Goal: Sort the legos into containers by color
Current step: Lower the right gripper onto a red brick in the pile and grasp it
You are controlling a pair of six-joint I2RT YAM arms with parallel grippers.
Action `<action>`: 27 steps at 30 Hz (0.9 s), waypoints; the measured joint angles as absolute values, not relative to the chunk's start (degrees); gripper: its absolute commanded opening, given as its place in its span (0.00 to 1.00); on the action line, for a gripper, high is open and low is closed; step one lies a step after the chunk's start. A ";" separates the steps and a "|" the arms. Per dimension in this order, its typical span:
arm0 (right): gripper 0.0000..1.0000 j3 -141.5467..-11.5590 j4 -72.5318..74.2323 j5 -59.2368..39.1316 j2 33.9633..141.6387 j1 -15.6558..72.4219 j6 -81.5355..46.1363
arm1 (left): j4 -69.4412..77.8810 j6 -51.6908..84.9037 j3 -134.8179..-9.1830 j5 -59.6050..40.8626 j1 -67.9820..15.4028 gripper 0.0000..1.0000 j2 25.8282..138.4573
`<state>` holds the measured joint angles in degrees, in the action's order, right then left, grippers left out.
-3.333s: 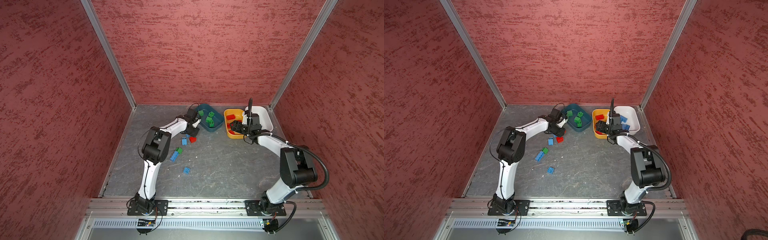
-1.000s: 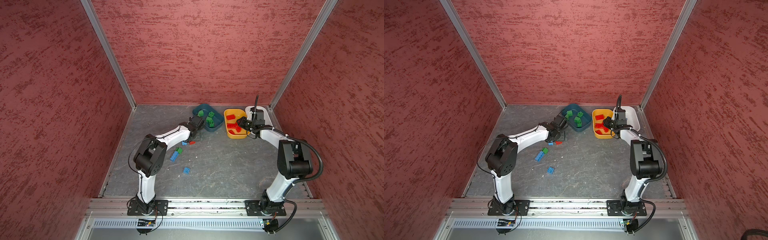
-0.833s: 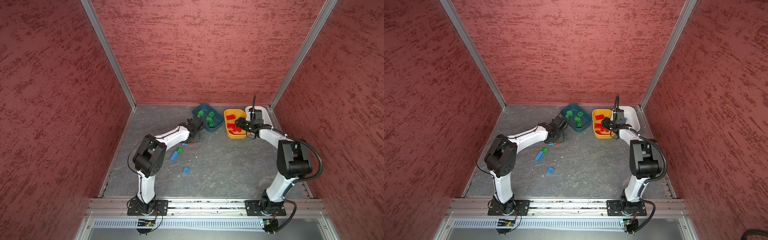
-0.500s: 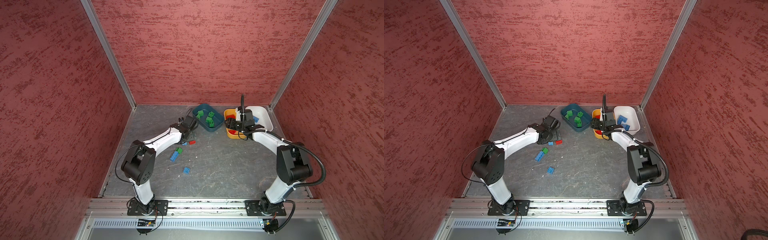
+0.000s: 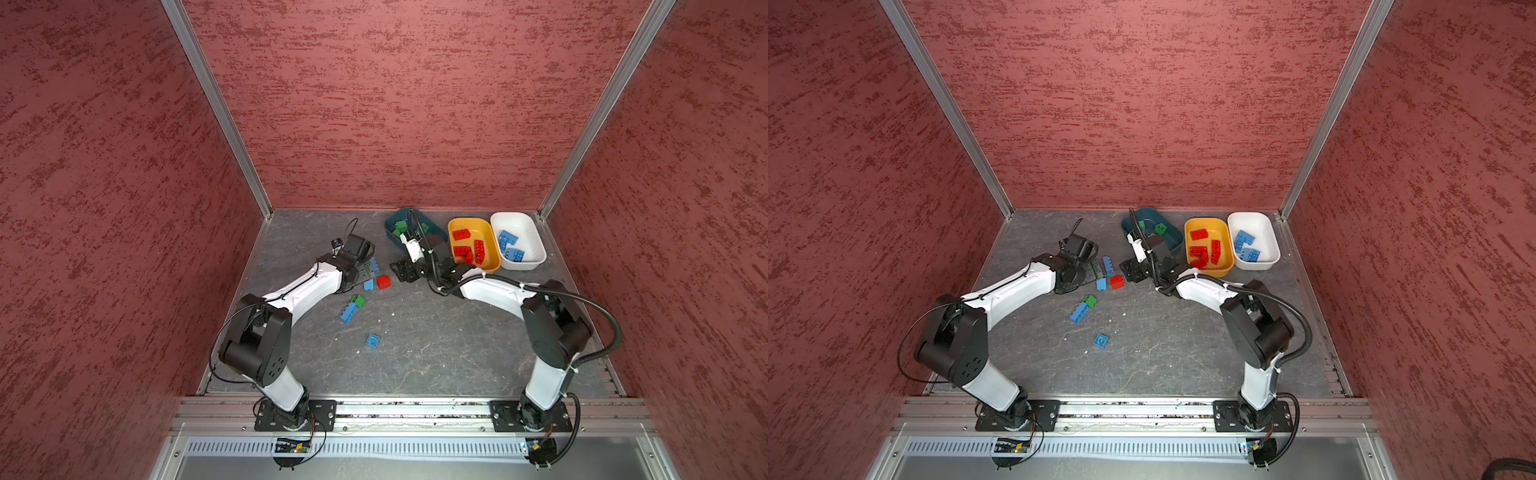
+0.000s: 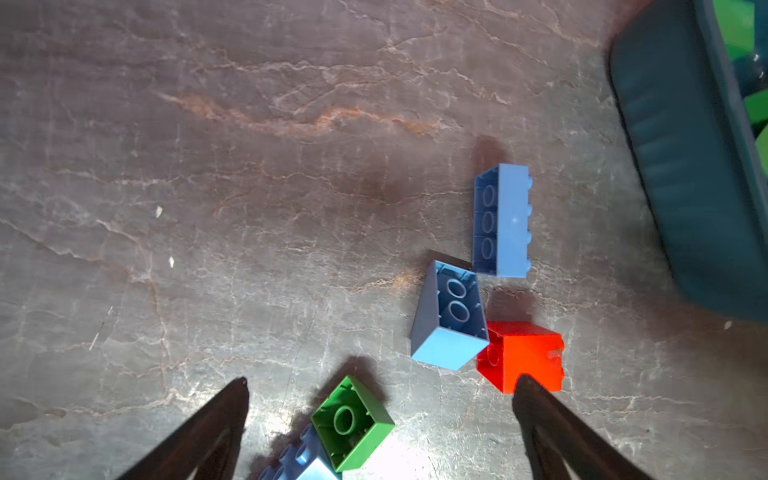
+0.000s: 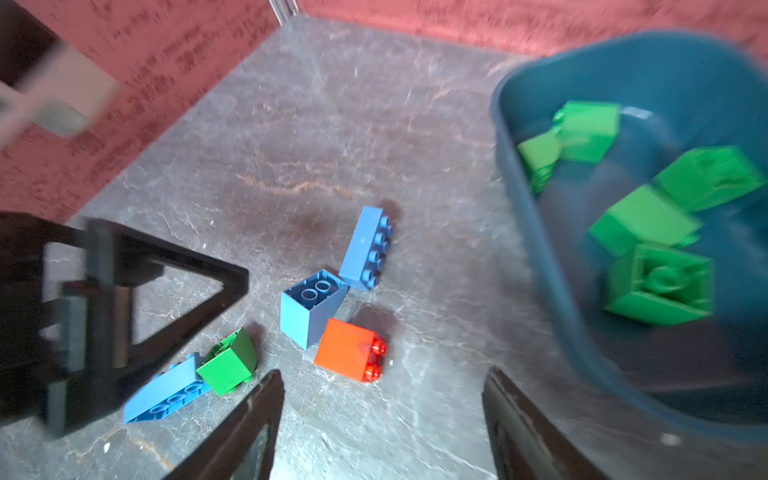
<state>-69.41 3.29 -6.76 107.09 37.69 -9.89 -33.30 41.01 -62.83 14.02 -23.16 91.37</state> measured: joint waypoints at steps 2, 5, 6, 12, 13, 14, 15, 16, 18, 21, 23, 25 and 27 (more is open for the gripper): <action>0.78 -70.06 3.25 -5.91 109.51 38.96 -10.87 | -32.38 42.06 -60.99 13.47 -21.93 0.99 89.67; 0.78 -72.18 2.66 -4.32 113.23 40.93 -11.60 | -31.53 43.24 -58.98 12.93 -20.43 0.99 87.50; 0.79 -73.23 2.28 -3.25 114.50 41.65 -11.92 | -31.33 43.46 -58.52 12.84 -19.97 0.99 87.02; 0.78 -74.72 2.04 1.28 117.32 43.66 -15.53 | -28.10 44.40 -55.24 11.70 -18.92 0.99 84.71; 0.77 -75.02 1.98 1.80 117.82 43.86 -15.88 | -27.38 44.58 -54.43 11.49 -18.92 0.99 84.09; 0.76 -75.61 1.87 2.04 118.54 44.07 -16.12 | -26.83 44.80 -53.67 11.22 -18.92 1.00 83.46; 0.75 -76.44 1.67 2.22 119.39 44.23 -16.25 | -26.28 45.04 -53.12 10.96 -18.92 0.99 82.94; 0.74 -77.01 1.54 2.31 120.03 44.38 -16.32 | -25.98 45.23 -52.86 10.81 -18.92 0.99 82.72; 0.72 -78.37 0.89 2.70 121.47 44.84 -16.49 | -25.26 45.45 -52.73 10.50 -18.92 0.99 82.50; 0.71 -79.83 0.01 4.43 123.20 45.34 -16.60 | -24.47 45.67 -52.73 10.26 -18.92 0.99 82.50; 0.69 -80.62 -0.73 5.93 124.07 45.67 -16.69 | -24.16 45.76 -52.73 10.00 -18.92 0.99 82.50; 0.66 -81.25 -1.43 7.25 124.66 45.93 -16.80 | -23.81 45.89 -52.71 9.56 -18.92 0.99 82.50; 0.61 -81.82 -1.89 8.21 125.12 46.09 -16.75 | -23.35 46.15 -52.71 9.13 -18.92 0.99 82.52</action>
<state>-81.82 -1.89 8.21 125.12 46.09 -16.75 -23.35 46.15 -52.71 9.13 -18.92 82.52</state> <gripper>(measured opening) 0.653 0.994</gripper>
